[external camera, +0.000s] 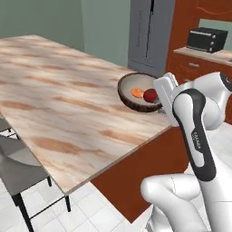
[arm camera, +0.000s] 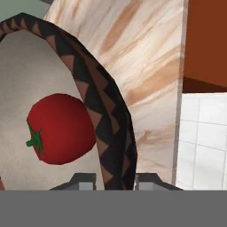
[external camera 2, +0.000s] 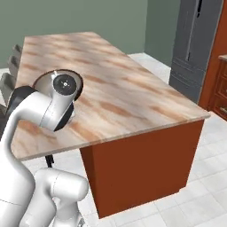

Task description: The microwave is finished heating the shrimp and tomato. Take the bowl containing the food and place it on the dining counter.

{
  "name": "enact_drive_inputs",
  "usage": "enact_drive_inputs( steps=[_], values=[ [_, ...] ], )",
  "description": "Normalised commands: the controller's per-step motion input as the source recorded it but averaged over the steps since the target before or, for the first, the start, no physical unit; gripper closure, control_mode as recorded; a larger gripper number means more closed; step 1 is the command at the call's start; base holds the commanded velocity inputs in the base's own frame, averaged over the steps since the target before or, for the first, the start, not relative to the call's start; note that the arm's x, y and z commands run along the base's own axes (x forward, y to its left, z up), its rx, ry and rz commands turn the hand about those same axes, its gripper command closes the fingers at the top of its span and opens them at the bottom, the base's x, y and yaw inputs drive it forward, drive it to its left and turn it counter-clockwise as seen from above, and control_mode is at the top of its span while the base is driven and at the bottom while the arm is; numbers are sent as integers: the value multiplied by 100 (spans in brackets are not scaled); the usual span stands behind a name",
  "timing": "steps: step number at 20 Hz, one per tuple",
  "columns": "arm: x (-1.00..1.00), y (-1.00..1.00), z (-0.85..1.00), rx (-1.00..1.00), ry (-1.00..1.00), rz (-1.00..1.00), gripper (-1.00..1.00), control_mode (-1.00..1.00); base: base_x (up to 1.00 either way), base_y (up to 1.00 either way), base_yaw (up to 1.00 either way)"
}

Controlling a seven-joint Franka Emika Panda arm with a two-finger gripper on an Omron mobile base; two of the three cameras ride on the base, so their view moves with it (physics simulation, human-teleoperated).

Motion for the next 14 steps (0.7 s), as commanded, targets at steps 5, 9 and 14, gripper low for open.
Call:
enact_drive_inputs(
  steps=[5,9,14],
  values=[
    [0,0,0,0,0,0,100,100,13,-50,45],
    [0,0,0,0,0,0,100,100,53,-99,22],
    [0,0,0,0,0,0,100,100,53,-52,34]
  ],
)
